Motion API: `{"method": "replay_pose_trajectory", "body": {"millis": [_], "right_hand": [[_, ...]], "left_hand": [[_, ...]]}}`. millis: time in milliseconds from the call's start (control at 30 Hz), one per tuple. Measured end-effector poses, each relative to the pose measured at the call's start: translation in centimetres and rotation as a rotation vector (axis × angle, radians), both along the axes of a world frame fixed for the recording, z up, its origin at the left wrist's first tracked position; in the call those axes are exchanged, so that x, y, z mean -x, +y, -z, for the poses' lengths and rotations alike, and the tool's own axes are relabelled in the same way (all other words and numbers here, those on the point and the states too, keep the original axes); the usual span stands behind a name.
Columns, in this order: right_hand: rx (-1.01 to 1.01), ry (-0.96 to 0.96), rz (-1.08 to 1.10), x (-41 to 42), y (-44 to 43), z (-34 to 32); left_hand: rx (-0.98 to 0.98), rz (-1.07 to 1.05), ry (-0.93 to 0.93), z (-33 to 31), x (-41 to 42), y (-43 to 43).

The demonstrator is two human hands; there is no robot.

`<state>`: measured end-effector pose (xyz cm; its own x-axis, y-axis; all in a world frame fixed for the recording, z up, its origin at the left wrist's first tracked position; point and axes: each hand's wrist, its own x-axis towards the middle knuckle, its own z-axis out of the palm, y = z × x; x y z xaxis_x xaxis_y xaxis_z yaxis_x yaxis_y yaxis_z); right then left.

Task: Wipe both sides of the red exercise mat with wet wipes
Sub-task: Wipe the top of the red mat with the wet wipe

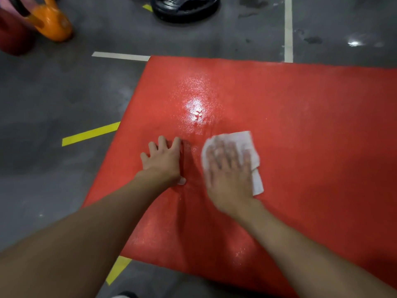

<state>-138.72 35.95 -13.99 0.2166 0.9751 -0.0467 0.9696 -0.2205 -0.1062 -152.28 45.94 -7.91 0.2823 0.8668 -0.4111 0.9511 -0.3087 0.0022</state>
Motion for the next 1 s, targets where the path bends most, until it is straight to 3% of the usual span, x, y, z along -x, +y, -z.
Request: {"method": "replay_pose_trajectory", "body": {"millis": [67,100,200,267,400,567,700,733,833,867,1000], "right_hand": [[0.004,-0.011,-0.223,-1.4,0.0,-0.2],[0.008,-0.018,-0.235,-3.0,0.4,-0.4],[0.009,-0.017,0.091,-5.3,1.8,-0.3],[0.017,-0.014,0.148,-2.8,2.2,-0.2],[-0.015,-0.019,-0.210,-3.0,2.2,-0.3],[0.036,-0.019,0.189,-4.3,4.6,0.2],[0.018,-0.007,-0.170,-3.7,4.4,0.0],[0.019,-0.010,-0.157,-5.3,5.1,-0.1],[0.048,0.007,0.211,-7.0,6.8,0.1],[0.045,0.002,0.240,-5.8,7.1,0.2],[0.001,-0.014,-0.166,-4.5,6.4,0.4]], "left_hand": [[0.042,0.014,0.010,0.0,0.3,0.6],[0.077,0.007,0.001,-0.1,0.4,0.8],[0.128,-0.013,-0.020,0.1,0.4,1.2],[0.125,-0.017,-0.013,0.3,0.3,1.2],[0.182,-0.010,-0.019,0.2,0.5,2.5],[0.155,-0.040,-0.070,-0.5,-0.7,3.3],[0.098,-0.086,0.001,-0.7,-2.1,2.3],[0.086,-0.082,0.029,-0.6,-2.4,2.3],[0.067,-0.010,0.074,-0.2,-2.9,2.8],[0.075,0.041,0.075,-0.1,-2.9,3.2],[0.136,0.137,0.046,0.3,-2.6,4.6]]}}
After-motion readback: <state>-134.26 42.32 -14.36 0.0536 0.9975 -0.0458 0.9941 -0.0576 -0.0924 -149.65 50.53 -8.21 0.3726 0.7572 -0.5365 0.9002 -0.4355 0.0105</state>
